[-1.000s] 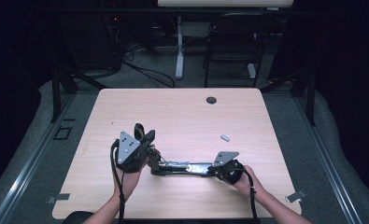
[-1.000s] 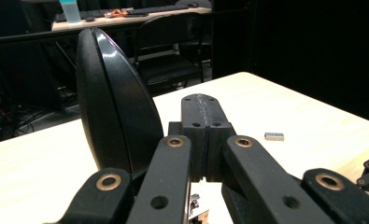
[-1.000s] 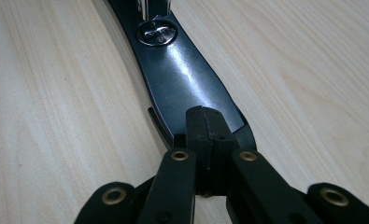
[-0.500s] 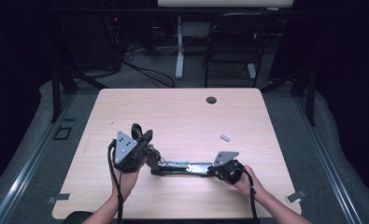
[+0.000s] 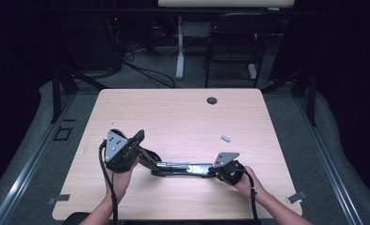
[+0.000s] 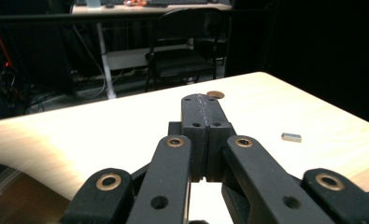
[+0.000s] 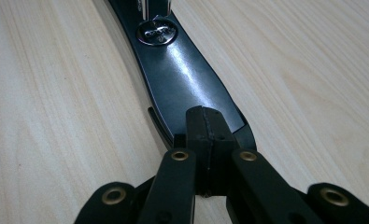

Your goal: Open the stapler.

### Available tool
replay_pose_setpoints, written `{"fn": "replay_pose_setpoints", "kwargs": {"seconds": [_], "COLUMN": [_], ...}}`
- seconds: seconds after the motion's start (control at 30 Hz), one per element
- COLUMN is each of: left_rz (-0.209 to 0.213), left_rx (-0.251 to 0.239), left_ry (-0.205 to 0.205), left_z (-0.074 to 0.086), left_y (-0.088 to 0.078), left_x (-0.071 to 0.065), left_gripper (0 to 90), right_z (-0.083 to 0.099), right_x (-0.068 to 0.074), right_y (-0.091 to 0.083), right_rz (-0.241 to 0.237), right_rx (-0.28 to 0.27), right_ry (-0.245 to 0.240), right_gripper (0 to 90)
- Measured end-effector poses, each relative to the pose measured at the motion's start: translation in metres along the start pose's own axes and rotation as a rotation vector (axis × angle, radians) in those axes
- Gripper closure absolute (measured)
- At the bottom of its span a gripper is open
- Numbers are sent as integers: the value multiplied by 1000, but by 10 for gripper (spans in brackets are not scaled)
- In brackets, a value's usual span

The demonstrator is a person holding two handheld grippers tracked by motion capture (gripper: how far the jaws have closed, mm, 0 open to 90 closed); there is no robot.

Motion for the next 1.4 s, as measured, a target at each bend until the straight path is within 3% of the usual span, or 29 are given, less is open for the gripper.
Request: {"fn": "replay_pose_setpoints", "kwargs": {"seconds": [0.17,0.43,0.57,0.6,0.7,0.8,0.93,1.03,1.07,1.17,1.3,1.37,1.4], "left_rz": [-1,19,64,95,118,201,291,316,337,364,381,394,393], "left_rx": [27,42,76,84,108,132,203,262,316,354,420,436,439], "left_ry": [-17,1,-11,-20,-14,-27,22,54,72,76,97,94,94], "left_z": [4,3,4,3,1,-2,-2,-1,2,6,13,16,17], "left_y": [0,2,5,6,7,9,14,19,24,26,24,22,21], "left_x": [6,3,3,2,0,-5,-19,-27,-33,-38,-44,-45,-45], "left_gripper": [900,899,836,779,610,486,354,178,148,125,55,38,26], "right_z": [0,0,-1,-1,0,-2,-6,-7,-6,-5,-5,-4,-3], "right_x": [-1,-1,-1,0,-2,-9,-18,-25,-28,-31,-38,-43,-47], "right_y": [0,1,0,-1,-3,-6,-11,-11,-11,-10,-9,-8,-10], "right_rz": [-2,-5,17,26,34,30,39,41,42,45,79,57,69], "right_rx": [0,1,16,8,20,19,21,54,53,71,151,180,205], "right_ry": [3,1,-20,-13,-32,-1,35,44,48,59,36,61,72], "right_gripper": [900,900,885,865,834,764,678,613,604,538,430,354,312]}}
Point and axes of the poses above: each handheld gripper's, and its own axes: y roughly forward along the jaws, z roughly out of its underside, x roughly to its left, the point moved 1 cm from there along y, roughly forward along the jaws, and after that the axes turned 14 degrees about z, right-handed, at the moved point
